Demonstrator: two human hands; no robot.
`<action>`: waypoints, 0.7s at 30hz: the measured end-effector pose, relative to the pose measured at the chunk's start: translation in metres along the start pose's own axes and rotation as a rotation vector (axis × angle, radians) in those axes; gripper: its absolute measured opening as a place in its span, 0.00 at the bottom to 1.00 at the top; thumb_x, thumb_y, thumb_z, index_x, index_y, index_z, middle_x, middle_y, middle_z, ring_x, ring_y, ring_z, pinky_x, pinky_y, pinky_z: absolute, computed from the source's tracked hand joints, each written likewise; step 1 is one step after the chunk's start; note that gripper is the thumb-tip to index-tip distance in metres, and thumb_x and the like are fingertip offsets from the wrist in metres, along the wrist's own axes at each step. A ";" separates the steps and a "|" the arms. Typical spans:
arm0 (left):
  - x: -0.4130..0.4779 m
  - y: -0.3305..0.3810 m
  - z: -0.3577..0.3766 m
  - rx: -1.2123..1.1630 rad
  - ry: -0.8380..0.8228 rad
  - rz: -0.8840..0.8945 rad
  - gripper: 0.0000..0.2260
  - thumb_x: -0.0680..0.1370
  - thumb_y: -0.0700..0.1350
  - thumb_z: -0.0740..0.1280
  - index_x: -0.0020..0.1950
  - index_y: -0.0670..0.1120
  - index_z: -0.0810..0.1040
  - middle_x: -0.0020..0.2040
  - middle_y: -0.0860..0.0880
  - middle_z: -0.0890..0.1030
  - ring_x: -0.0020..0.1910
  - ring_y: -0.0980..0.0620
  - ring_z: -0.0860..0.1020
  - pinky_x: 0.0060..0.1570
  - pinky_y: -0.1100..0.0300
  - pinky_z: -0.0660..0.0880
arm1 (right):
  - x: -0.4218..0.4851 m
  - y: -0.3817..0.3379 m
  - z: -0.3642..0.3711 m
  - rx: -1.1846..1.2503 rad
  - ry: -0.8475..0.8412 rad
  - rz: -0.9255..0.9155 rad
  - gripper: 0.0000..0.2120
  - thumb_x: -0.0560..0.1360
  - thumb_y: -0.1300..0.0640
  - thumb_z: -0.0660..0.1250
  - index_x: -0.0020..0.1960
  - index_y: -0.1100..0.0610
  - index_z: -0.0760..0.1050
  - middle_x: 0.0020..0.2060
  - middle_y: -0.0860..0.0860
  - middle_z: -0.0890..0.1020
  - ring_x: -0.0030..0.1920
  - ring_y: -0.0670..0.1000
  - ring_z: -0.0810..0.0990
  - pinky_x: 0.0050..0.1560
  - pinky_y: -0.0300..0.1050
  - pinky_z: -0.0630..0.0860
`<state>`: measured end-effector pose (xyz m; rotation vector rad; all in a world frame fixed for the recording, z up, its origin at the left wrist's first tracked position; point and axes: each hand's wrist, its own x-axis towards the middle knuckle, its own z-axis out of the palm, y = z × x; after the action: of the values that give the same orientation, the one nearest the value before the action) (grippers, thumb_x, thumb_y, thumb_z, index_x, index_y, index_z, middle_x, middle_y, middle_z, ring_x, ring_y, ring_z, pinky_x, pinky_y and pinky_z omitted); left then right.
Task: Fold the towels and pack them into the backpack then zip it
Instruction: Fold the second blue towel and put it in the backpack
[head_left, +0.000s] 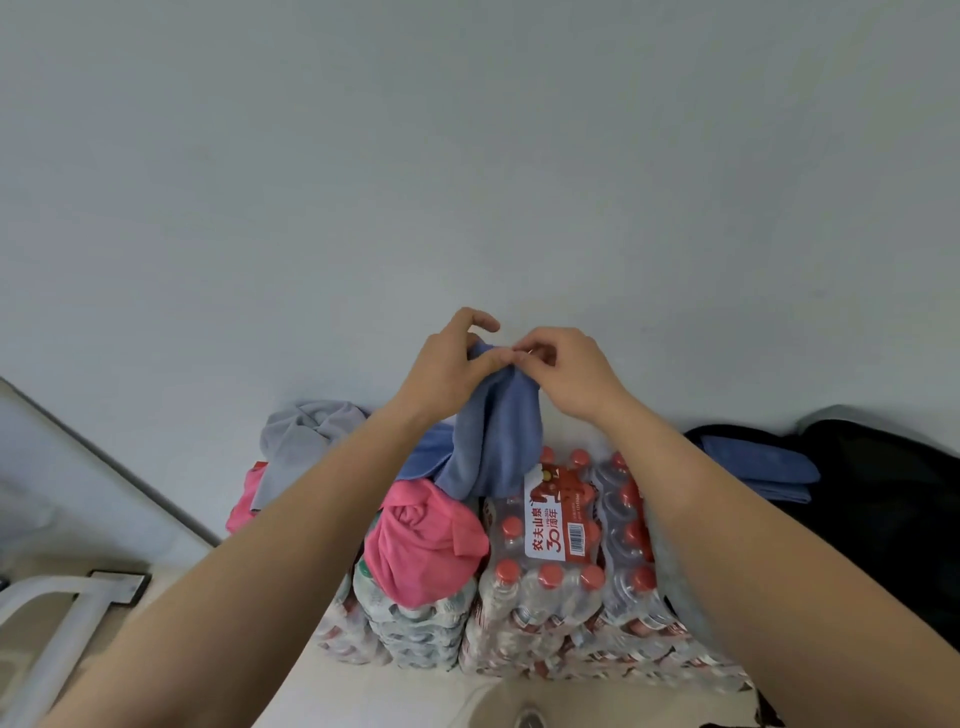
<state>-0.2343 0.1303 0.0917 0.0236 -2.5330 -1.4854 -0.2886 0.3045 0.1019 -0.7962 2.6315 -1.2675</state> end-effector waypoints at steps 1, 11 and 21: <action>-0.004 -0.006 0.002 0.006 -0.036 -0.026 0.16 0.76 0.51 0.73 0.59 0.49 0.72 0.41 0.46 0.83 0.39 0.51 0.80 0.40 0.59 0.76 | 0.001 0.001 -0.001 0.020 0.022 0.007 0.04 0.78 0.55 0.67 0.47 0.51 0.80 0.39 0.47 0.83 0.41 0.45 0.80 0.41 0.36 0.71; -0.029 -0.039 0.002 0.003 -0.028 -0.076 0.03 0.76 0.51 0.67 0.44 0.56 0.79 0.37 0.55 0.79 0.34 0.60 0.74 0.41 0.59 0.71 | -0.010 0.024 0.000 0.014 -0.057 0.182 0.07 0.78 0.54 0.63 0.46 0.51 0.79 0.39 0.45 0.82 0.41 0.47 0.78 0.42 0.43 0.72; -0.025 -0.022 0.006 -0.053 -0.105 -0.002 0.04 0.77 0.41 0.71 0.49 0.48 0.85 0.44 0.58 0.84 0.39 0.66 0.78 0.43 0.71 0.71 | -0.012 0.008 0.003 0.078 -0.256 0.035 0.08 0.80 0.56 0.65 0.55 0.54 0.81 0.48 0.42 0.81 0.51 0.43 0.79 0.53 0.38 0.75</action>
<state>-0.2132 0.1275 0.0653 -0.0621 -2.5738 -1.5940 -0.2806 0.3126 0.0920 -0.8342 2.3702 -1.1646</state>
